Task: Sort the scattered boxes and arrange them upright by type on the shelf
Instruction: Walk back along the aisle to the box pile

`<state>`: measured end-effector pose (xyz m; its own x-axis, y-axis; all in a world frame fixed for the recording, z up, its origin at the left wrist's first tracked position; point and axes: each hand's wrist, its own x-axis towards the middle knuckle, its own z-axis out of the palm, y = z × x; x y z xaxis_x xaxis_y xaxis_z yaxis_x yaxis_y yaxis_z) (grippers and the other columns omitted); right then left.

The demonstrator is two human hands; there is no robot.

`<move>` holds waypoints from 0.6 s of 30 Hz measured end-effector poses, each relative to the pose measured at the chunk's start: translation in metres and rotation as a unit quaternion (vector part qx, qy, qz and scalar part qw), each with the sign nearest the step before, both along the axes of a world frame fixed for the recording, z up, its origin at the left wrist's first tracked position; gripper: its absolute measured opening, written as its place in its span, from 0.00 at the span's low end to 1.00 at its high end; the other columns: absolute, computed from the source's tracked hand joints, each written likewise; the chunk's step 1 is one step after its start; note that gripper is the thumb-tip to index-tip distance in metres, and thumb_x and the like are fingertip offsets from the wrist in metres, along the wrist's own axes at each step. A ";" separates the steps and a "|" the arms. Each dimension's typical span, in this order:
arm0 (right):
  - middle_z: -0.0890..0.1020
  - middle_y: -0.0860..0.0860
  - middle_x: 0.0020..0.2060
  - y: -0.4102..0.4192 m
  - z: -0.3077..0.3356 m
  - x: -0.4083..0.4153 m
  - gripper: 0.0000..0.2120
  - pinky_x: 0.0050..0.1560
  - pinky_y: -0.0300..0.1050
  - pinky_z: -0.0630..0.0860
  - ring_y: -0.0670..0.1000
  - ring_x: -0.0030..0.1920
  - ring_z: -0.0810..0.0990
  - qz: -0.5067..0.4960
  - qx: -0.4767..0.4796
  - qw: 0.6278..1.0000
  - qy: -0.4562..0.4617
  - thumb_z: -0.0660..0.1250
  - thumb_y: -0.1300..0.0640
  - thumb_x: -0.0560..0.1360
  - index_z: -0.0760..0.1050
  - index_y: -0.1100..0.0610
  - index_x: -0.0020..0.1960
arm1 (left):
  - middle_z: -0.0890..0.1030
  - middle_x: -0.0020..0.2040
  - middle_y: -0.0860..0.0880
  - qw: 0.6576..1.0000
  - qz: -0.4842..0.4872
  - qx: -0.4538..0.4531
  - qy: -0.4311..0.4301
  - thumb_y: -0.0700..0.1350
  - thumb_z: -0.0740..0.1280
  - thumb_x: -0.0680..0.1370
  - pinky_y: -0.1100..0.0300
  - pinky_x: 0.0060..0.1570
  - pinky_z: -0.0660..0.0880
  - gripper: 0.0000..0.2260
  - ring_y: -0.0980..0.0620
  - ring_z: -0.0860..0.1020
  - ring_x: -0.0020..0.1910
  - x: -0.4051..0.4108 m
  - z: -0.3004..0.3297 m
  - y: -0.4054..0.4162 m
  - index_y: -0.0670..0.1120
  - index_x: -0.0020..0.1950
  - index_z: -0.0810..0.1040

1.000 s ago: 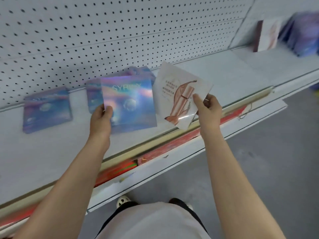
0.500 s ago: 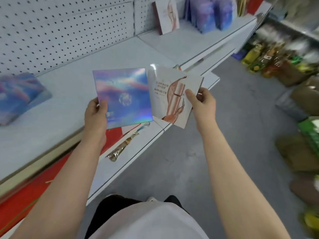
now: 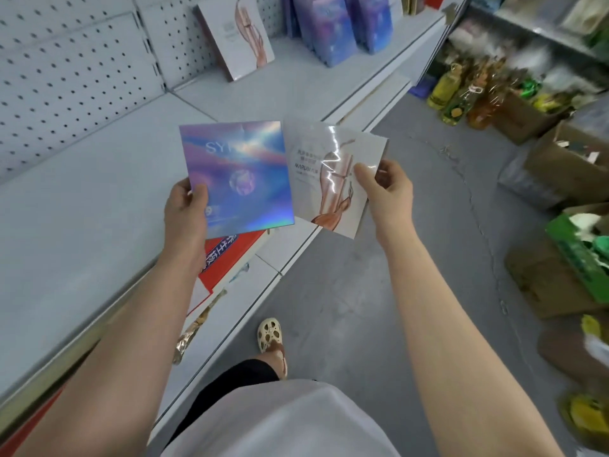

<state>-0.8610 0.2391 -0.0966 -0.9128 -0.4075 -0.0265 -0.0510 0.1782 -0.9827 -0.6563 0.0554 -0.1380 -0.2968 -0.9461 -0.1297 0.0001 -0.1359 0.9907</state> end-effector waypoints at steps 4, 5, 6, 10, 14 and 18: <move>0.79 0.46 0.35 -0.042 0.009 -0.059 0.10 0.35 0.37 0.74 0.43 0.33 0.77 0.009 -0.003 1.000 0.003 0.71 0.52 0.75 0.78 0.55 0.53 | 0.80 0.48 0.50 1.000 0.010 -0.001 0.003 0.42 0.61 0.80 0.63 0.42 0.76 0.09 0.58 0.79 0.41 -0.059 0.006 -0.040 0.42 0.59 0.75; 0.79 0.45 0.34 -0.053 0.012 -0.073 0.09 0.35 0.38 0.75 0.43 0.33 0.77 0.015 -0.006 1.000 0.005 0.71 0.52 0.75 0.78 0.55 0.53 | 0.80 0.46 0.52 1.000 0.014 -0.003 0.002 0.41 0.61 0.81 0.66 0.40 0.75 0.08 0.60 0.78 0.38 -0.072 0.009 -0.049 0.43 0.58 0.75; 0.79 0.46 0.35 -0.064 0.014 -0.086 0.08 0.36 0.40 0.76 0.45 0.35 0.78 0.023 -0.008 1.000 0.004 0.71 0.52 0.75 0.78 0.54 0.52 | 0.79 0.45 0.53 1.000 0.021 -0.004 0.001 0.41 0.60 0.81 0.68 0.39 0.74 0.07 0.62 0.77 0.37 -0.084 0.011 -0.058 0.44 0.58 0.75; 0.82 0.51 0.39 -0.110 0.017 -0.135 0.07 0.40 0.45 0.81 0.51 0.39 0.82 0.060 -0.028 0.998 -0.008 0.71 0.54 0.76 0.77 0.53 0.52 | 0.78 0.43 0.55 0.998 0.055 -0.008 -0.013 0.41 0.60 0.81 0.68 0.39 0.73 0.05 0.59 0.76 0.39 -0.121 0.019 -0.089 0.46 0.56 0.74; 0.84 0.51 0.43 -0.170 0.014 -0.188 0.09 0.39 0.37 0.78 0.48 0.40 0.84 0.115 -0.033 0.993 -0.021 0.70 0.55 0.77 0.76 0.55 0.56 | 0.77 0.44 0.52 0.995 0.097 -0.014 -0.032 0.42 0.61 0.81 0.62 0.41 0.71 0.05 0.53 0.75 0.42 -0.151 0.015 -0.119 0.45 0.55 0.74; 0.84 0.53 0.45 -0.240 0.007 -0.244 0.10 0.40 0.39 0.80 0.49 0.42 0.85 0.205 -0.032 0.978 -0.024 0.71 0.56 0.77 0.75 0.53 0.57 | 0.77 0.43 0.51 0.982 0.178 -0.014 -0.052 0.42 0.61 0.81 0.64 0.38 0.69 0.04 0.53 0.74 0.41 -0.182 0.008 -0.142 0.45 0.54 0.74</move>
<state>-1.1046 -0.0007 -0.0894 -0.6710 -0.7409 -0.0283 -0.0584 0.0909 -0.9941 -0.8382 -0.0867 -0.1301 0.0678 -0.9912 -0.1139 -0.0594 -0.1180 0.9912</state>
